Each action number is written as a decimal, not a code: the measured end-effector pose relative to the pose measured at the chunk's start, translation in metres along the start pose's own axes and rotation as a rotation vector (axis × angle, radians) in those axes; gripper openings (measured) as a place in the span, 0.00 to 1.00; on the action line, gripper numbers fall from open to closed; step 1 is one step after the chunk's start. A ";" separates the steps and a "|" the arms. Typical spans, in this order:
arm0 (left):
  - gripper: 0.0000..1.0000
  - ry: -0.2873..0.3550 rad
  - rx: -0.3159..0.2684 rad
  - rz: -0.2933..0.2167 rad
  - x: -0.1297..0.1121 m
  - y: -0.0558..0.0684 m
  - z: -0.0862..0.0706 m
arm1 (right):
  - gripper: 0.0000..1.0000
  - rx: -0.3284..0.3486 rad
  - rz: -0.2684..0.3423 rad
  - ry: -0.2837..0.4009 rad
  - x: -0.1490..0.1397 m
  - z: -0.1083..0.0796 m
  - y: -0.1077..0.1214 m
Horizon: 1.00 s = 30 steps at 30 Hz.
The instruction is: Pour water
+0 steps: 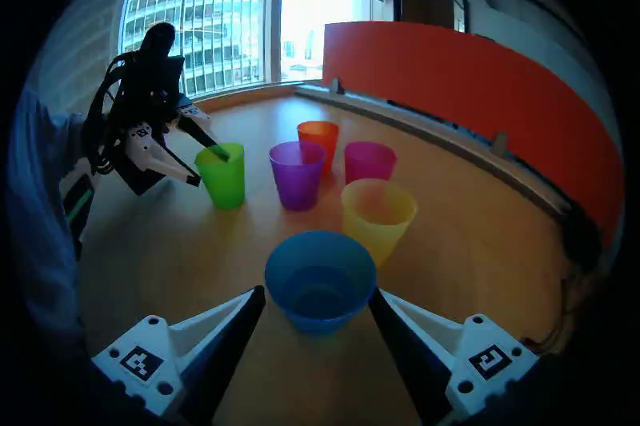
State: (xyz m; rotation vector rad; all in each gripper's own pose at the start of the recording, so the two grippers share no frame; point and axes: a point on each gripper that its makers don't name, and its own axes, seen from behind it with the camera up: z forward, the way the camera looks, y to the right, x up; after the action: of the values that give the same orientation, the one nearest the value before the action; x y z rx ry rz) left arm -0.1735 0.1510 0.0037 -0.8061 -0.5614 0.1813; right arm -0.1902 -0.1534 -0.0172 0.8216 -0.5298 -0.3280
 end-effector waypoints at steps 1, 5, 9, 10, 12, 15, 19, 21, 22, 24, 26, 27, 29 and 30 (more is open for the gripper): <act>0.95 -0.002 0.000 0.004 0.000 0.000 0.002 | 1.00 0.001 -0.002 0.000 0.001 0.001 0.000; 0.96 -0.008 -0.004 0.018 0.001 0.003 0.008 | 1.00 0.001 -0.006 0.000 0.002 0.005 0.000; 0.95 -0.012 -0.009 0.026 0.002 0.004 0.011 | 1.00 0.002 -0.004 0.002 0.004 0.007 0.000; 0.96 -0.013 -0.010 0.027 0.002 0.004 0.011 | 1.00 0.002 -0.002 0.003 0.004 0.007 0.001; 0.96 -0.014 -0.011 0.028 0.002 0.004 0.012 | 1.00 0.002 0.001 0.004 0.004 0.008 0.001; 0.96 -0.018 -0.012 0.030 0.001 0.004 0.013 | 1.00 0.001 0.003 0.009 0.005 0.009 0.002; 0.95 -0.020 -0.010 0.039 0.000 0.005 0.015 | 1.00 0.000 0.005 0.013 0.007 0.009 0.002; 0.95 -0.021 -0.012 0.042 0.000 0.006 0.015 | 1.00 0.001 0.006 0.014 0.007 0.009 0.002; 0.95 -0.021 -0.013 0.041 0.000 0.006 0.015 | 1.00 0.002 0.007 0.015 0.008 0.009 0.002; 0.91 -0.021 -0.015 0.040 0.001 0.006 0.016 | 1.00 0.004 0.008 0.016 0.008 0.009 0.001; 0.87 -0.019 -0.017 0.036 0.001 0.006 0.016 | 1.00 0.004 0.007 0.016 0.008 0.010 0.001; 0.87 -0.019 -0.018 0.034 0.002 0.006 0.016 | 1.00 0.005 0.006 0.015 0.008 0.010 0.000; 0.87 -0.021 -0.021 0.033 0.001 0.006 0.016 | 1.00 0.005 0.004 0.014 0.008 0.010 0.000; 0.87 -0.021 -0.021 0.033 0.001 0.006 0.016 | 1.00 0.005 0.003 0.014 0.008 0.011 0.000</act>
State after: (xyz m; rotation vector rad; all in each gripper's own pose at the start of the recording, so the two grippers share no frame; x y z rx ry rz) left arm -0.1807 0.1657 0.0085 -0.8349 -0.5711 0.2151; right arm -0.1899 -0.1634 -0.0085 0.8275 -0.5187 -0.3185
